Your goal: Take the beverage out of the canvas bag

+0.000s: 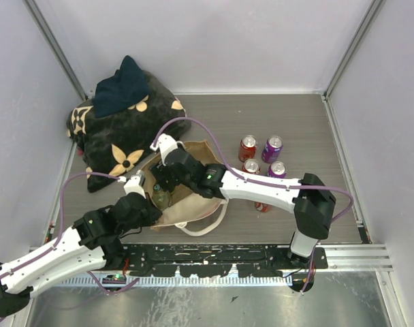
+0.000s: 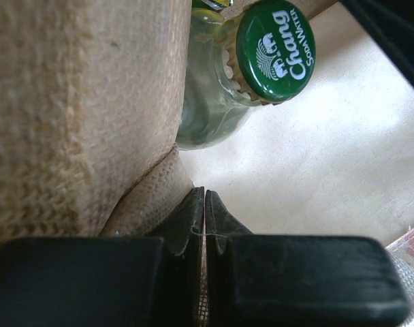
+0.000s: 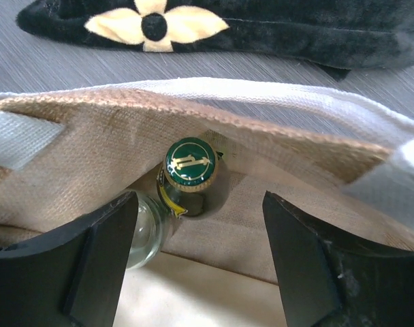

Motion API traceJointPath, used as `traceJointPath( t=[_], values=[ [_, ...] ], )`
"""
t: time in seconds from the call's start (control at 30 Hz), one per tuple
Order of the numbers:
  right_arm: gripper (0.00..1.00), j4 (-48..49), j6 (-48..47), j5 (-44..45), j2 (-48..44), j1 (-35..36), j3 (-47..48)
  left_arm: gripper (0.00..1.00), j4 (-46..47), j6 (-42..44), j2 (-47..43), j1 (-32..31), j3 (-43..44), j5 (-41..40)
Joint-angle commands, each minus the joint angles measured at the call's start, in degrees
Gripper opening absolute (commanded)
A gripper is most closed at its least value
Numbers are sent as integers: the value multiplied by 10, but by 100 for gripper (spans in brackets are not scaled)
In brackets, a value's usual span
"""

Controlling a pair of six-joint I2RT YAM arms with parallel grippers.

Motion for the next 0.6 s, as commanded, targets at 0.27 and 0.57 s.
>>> traceJointPath(
  t=[0.27,0.57],
  values=[
    [68,99,23,-41,40,-43,24,10,-59,2,7,0,-20,-16],
    [59,105,48,-101,79,-64,29,10,-59,2,10,1,-19,-17]
  ],
)
